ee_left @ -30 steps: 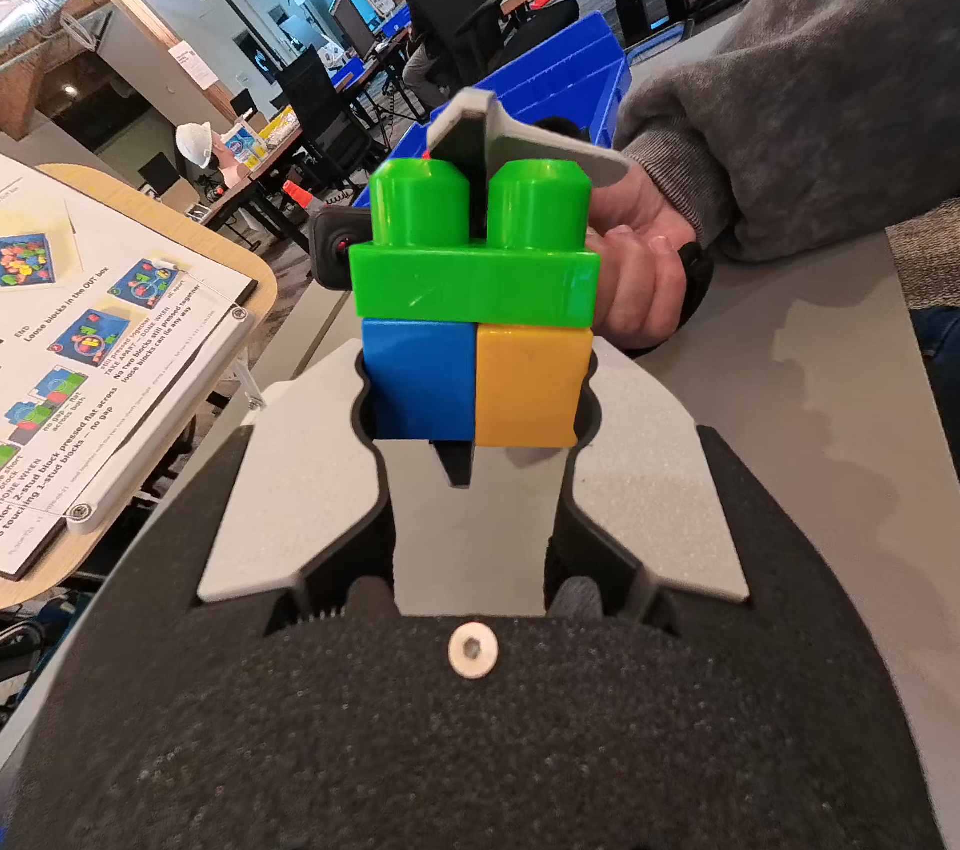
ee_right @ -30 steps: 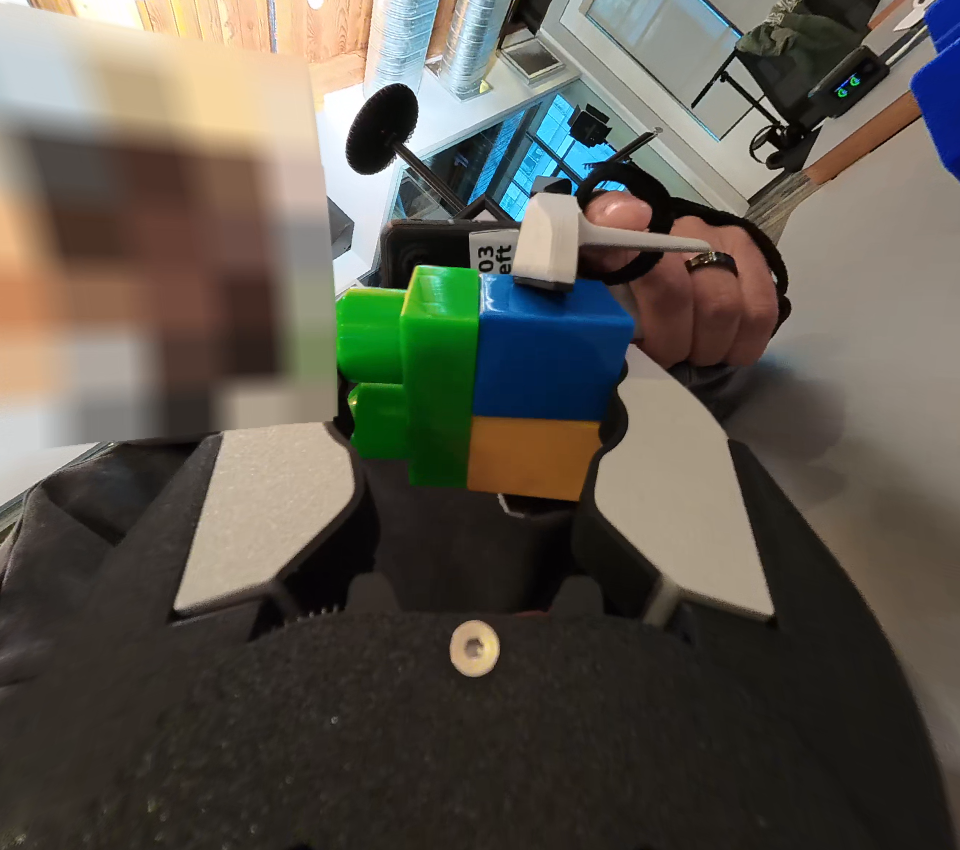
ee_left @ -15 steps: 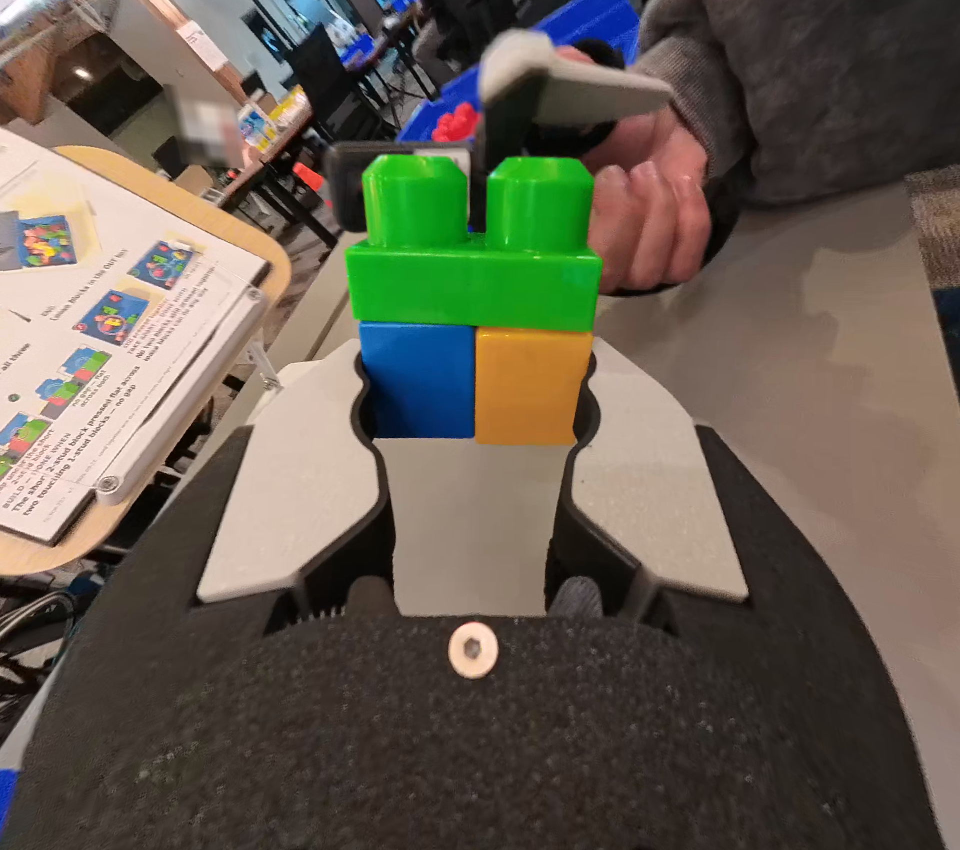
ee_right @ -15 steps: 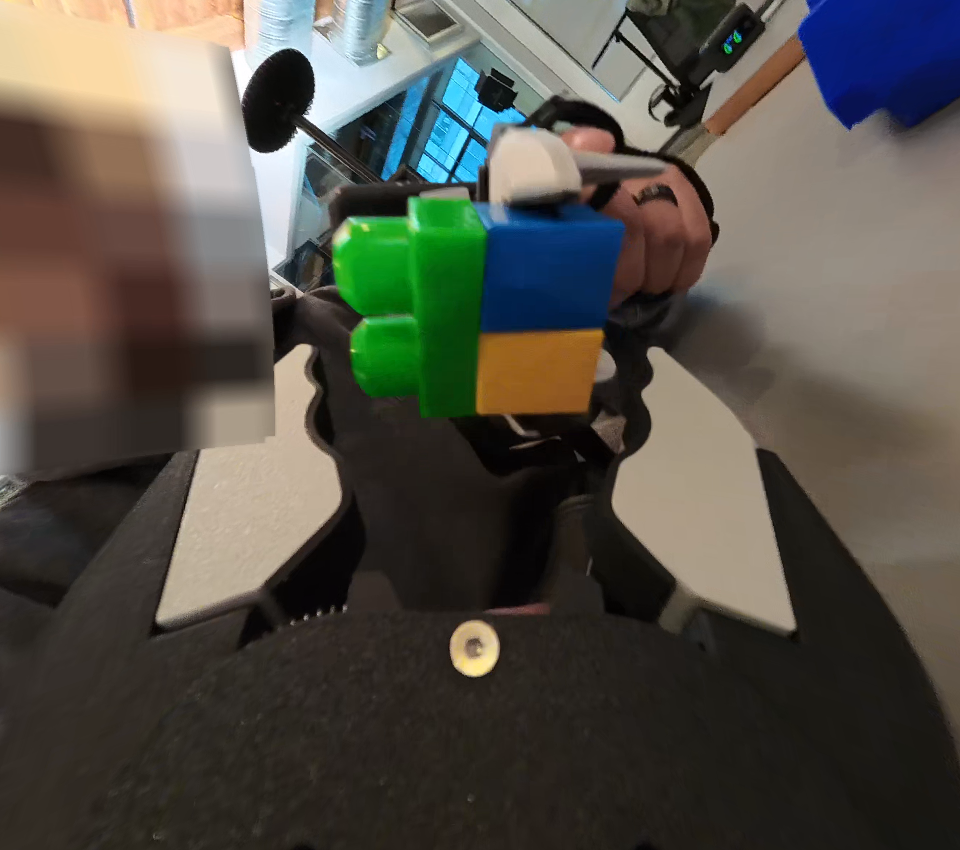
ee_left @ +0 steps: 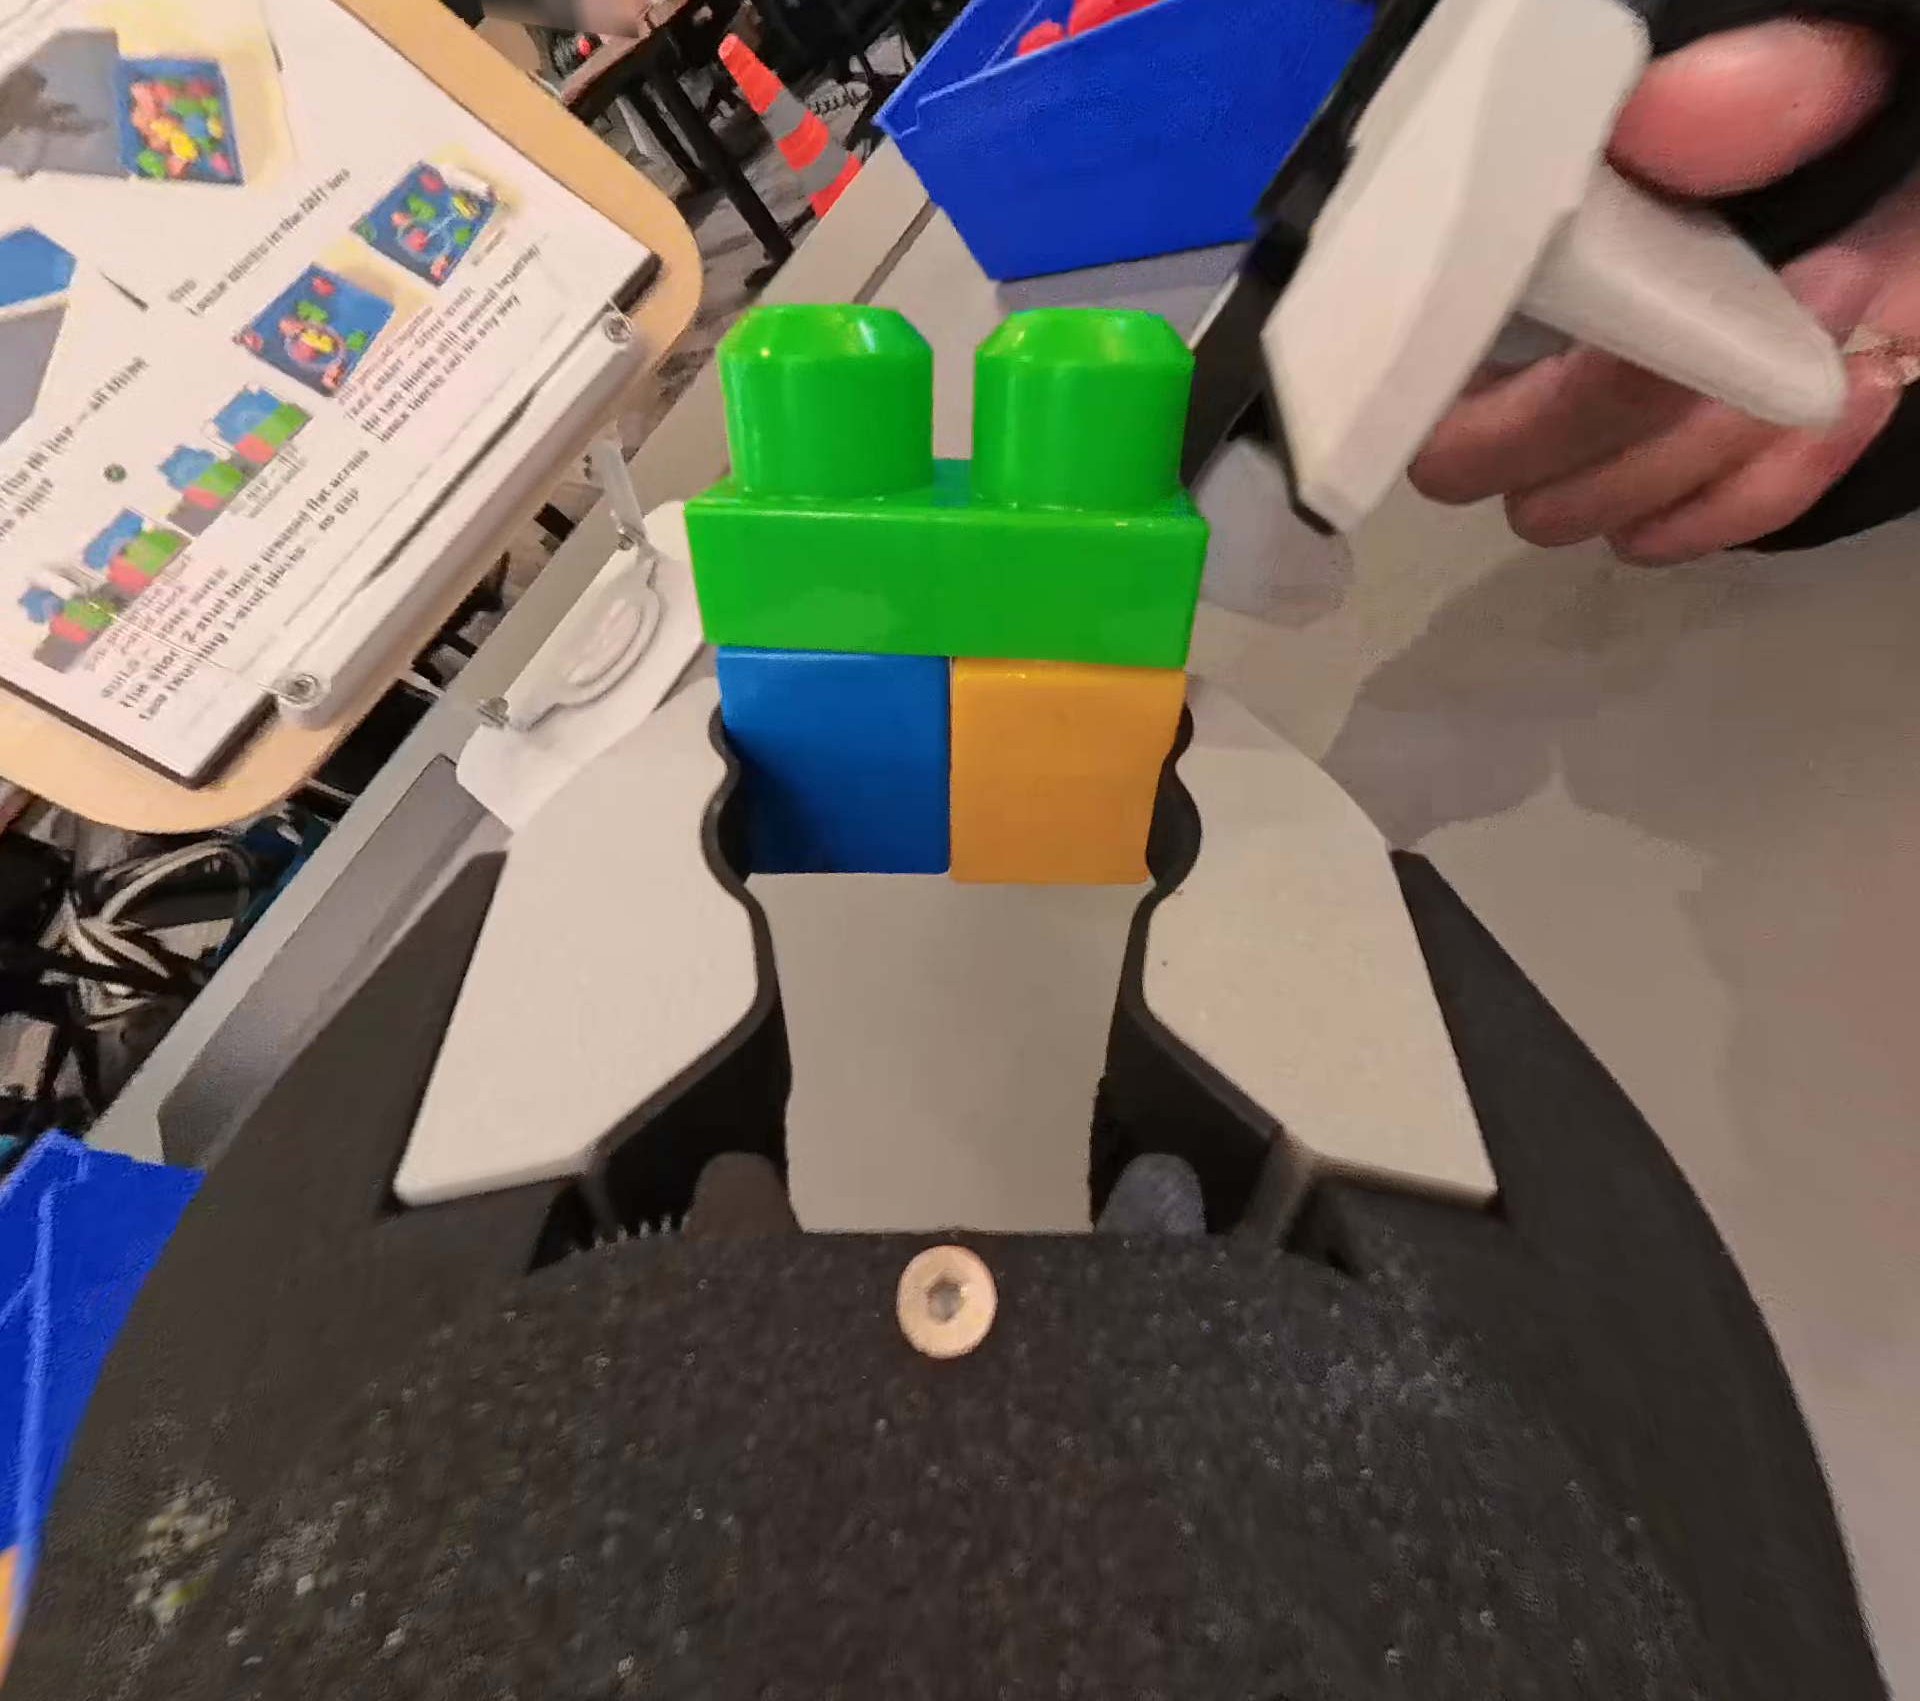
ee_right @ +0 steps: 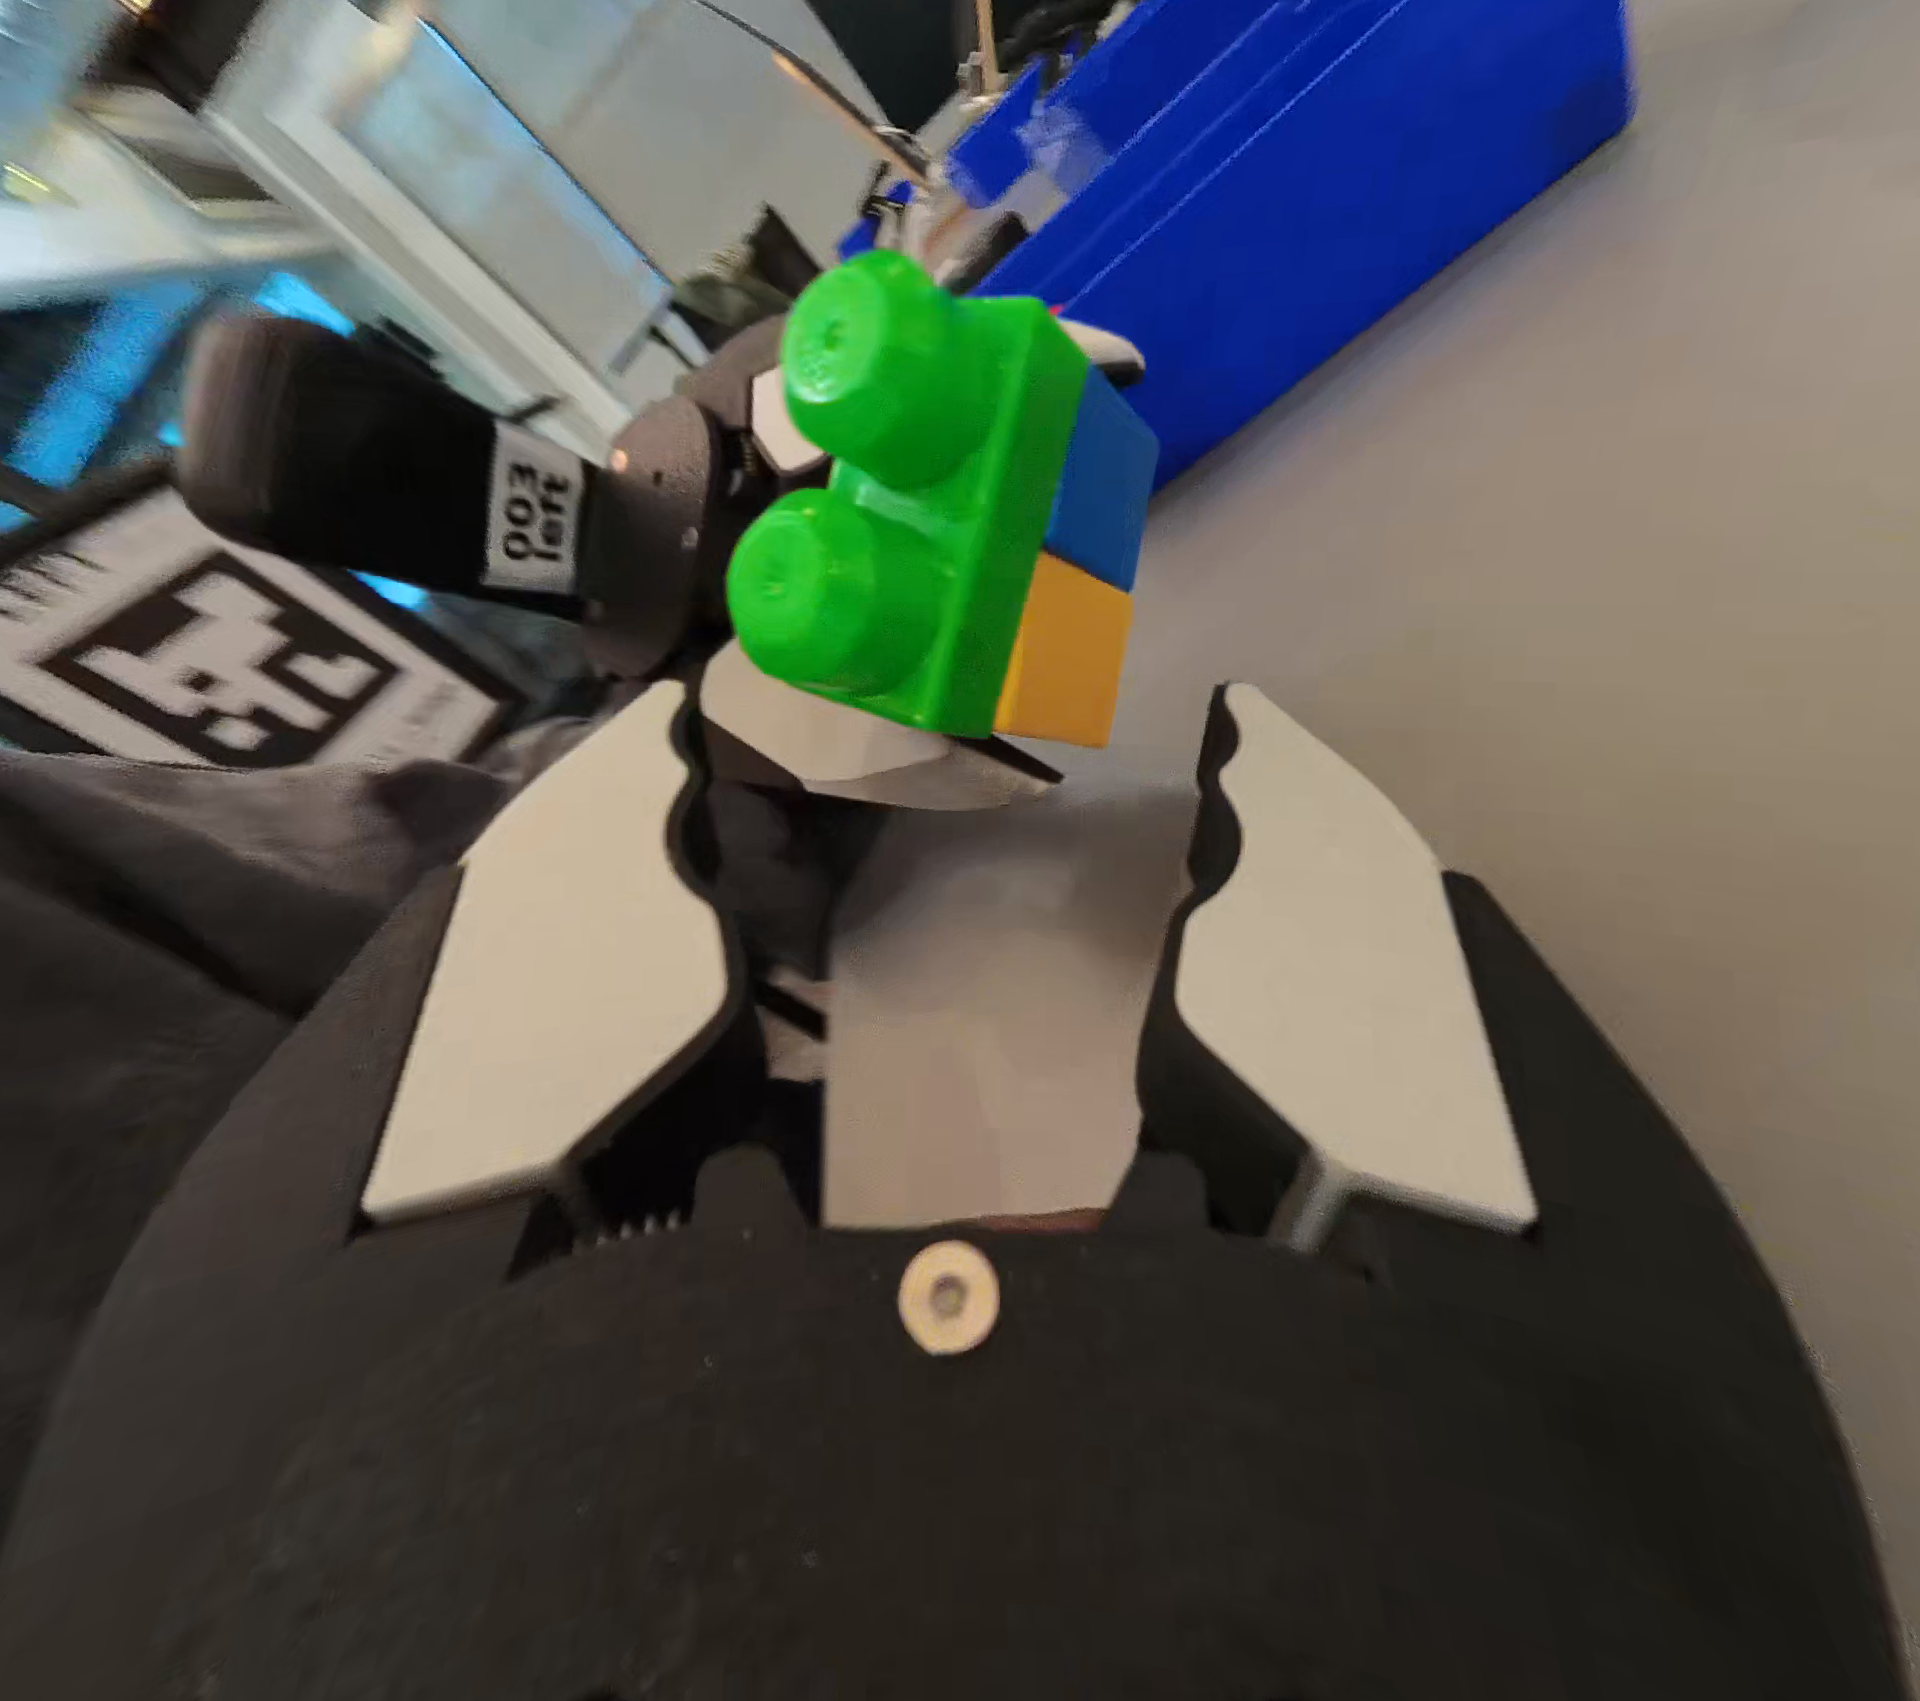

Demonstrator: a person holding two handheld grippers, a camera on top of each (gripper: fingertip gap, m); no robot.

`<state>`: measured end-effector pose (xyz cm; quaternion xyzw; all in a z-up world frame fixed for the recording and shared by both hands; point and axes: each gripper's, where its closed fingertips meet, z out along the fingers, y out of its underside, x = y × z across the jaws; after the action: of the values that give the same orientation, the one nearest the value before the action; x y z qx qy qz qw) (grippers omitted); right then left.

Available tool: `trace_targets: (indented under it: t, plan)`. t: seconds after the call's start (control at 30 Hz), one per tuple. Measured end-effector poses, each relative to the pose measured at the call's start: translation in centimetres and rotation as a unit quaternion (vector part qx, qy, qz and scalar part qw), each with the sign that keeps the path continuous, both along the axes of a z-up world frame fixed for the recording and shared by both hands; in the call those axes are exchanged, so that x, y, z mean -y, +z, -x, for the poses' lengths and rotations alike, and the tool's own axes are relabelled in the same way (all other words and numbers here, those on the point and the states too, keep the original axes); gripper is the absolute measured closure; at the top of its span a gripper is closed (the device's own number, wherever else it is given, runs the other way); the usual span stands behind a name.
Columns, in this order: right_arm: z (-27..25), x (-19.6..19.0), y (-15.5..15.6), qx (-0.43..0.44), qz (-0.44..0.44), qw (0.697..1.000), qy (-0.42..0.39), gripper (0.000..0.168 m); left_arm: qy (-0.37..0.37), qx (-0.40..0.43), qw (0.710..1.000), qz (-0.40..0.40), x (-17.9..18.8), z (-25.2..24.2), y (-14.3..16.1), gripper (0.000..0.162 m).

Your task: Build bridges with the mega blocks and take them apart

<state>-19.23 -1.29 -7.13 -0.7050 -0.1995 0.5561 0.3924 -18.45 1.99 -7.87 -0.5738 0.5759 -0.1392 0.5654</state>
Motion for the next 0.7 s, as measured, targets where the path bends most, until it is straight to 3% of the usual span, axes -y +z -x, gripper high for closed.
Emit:
trace_targets:
  t: [0.13,0.3,0.7]
  plan:
    - [0.2,-0.8,-0.4,0.097,-0.049,0.992,-0.066,0.104,0.005,-0.003,1.000,0.007,-0.3,0.0,-0.4,0.088]
    - [0.9,-0.9,-0.5,0.125,-0.056,0.986,-0.092,0.121,0.003,-0.007,1.000,0.006,0.0,-0.3,-0.8,0.088]
    - [0.3,-0.5,-1.9,0.245,-0.053,0.966,-0.067,0.127,-0.006,-0.024,1.000,0.003,0.2,-0.7,-1.7,0.088]
